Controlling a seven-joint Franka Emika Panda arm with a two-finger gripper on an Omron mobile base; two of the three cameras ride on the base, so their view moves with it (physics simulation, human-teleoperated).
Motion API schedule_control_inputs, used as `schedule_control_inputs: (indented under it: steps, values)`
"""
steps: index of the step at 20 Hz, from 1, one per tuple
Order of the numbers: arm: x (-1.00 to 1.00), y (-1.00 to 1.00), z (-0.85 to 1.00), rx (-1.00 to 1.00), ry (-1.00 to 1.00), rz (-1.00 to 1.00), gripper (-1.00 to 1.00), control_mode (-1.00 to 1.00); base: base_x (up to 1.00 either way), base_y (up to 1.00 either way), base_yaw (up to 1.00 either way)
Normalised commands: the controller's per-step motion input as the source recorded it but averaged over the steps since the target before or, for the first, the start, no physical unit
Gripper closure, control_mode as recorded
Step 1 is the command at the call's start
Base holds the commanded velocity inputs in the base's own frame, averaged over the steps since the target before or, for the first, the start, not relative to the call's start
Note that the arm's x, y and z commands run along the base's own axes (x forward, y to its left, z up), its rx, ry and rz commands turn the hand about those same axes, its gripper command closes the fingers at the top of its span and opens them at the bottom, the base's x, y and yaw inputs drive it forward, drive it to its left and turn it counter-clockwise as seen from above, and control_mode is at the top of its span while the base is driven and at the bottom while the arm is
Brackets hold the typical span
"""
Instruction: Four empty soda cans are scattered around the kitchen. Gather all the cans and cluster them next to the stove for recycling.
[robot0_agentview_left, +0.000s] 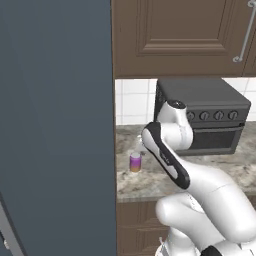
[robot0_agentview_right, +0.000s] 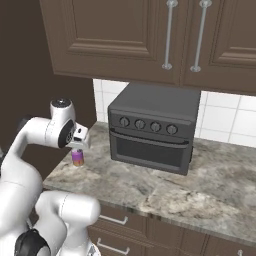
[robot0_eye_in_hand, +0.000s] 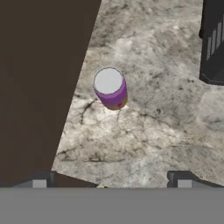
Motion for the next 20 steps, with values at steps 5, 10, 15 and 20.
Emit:
schedule_control_inputs:
  steps: [5,10,15,20]
  values:
    - [0.23,0.07,0.0,-0.02,0.0,0.0,-1.0,-1.0,0.0,0.0,0.0]
    - [0.3,0.05,0.0,0.0,0.0,0.0,-1.0,-1.0,0.0,0.0,0.0]
    - [0.26,0.13,-0.08,0.0,0.0,0.0,-1.0,-1.0,0.0,0.0,0.0]
    - [0.2,0.06,-0.2,0.0,0.0,0.0,-1.0,-1.0,0.0,0.0,0.0]
